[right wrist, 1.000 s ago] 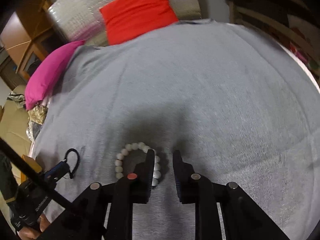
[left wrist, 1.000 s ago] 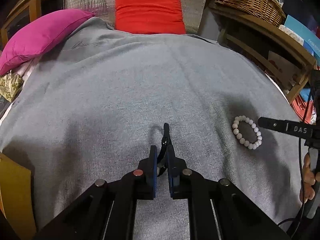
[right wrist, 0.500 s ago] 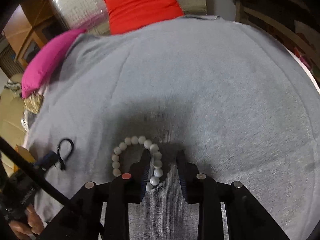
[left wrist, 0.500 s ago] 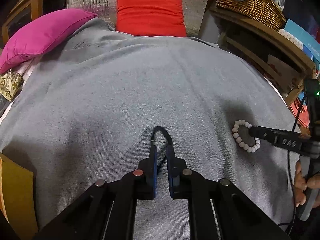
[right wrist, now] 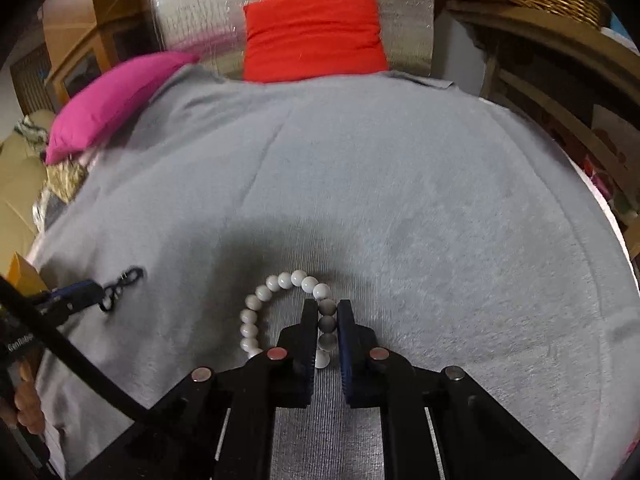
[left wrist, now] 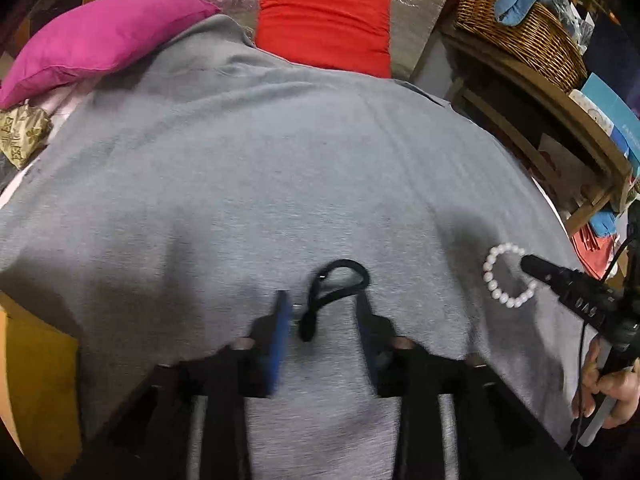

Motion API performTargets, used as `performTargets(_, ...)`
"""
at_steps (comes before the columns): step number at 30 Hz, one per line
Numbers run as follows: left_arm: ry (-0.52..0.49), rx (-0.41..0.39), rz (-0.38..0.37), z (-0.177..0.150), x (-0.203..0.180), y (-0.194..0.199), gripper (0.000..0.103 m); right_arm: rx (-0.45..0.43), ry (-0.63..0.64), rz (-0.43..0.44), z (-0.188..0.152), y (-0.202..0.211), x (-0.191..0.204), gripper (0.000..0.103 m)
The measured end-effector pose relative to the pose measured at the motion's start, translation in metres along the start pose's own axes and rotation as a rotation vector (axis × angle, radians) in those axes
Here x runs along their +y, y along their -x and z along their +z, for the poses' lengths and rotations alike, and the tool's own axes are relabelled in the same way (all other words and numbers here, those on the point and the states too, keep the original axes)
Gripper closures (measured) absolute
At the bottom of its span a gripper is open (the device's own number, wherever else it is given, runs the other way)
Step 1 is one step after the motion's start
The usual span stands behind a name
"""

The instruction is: Organize jewelry

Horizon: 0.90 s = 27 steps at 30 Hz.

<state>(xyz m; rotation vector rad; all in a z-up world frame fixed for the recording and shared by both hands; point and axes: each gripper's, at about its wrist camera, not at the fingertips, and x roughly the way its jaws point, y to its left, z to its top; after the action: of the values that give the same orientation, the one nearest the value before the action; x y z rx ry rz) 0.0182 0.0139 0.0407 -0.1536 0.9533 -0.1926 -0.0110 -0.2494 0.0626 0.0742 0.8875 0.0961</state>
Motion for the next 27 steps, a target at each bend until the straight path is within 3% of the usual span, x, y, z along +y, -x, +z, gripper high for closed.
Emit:
performTargets(8, -0.128, -0.001, 0.023, -0.005, -0.023, -0.009, 0.052, 0.003, -0.050, 0.021, 0.007, -0.003, 0.002, 0.092)
performTargets(11, -0.122, 0.014, 0.037, -0.003, -0.022, -0.019, 0.052, 0.006, -0.053, 0.028, 0.008, -0.004, 0.001, 0.092)
performTargets(12, -0.108, 0.018, 0.038, -0.002, -0.020, -0.022, 0.058, 0.007, -0.052, 0.030, 0.008, -0.004, -0.002, 0.092)
performTargets(13, -0.095, 0.019, 0.037, -0.002, -0.016, -0.024, 0.075, 0.008, -0.052, 0.030, 0.008, -0.005, -0.002, 0.092)
performTargets(14, -0.085, 0.027, 0.040, -0.001, -0.013, -0.027, 0.082, 0.010, -0.052, 0.031, 0.007, -0.005, -0.002, 0.093)
performTargets(17, -0.072, 0.025, 0.058, 0.000, -0.007, -0.030, 0.093, 0.010, -0.051, 0.037, 0.007, -0.006, -0.001, 0.092)
performTargets(27, -0.043, -0.061, 0.036, 0.000, -0.016, 0.005, 0.096, -0.069, -0.041, 0.168, 0.007, 0.015, 0.014, 0.092)
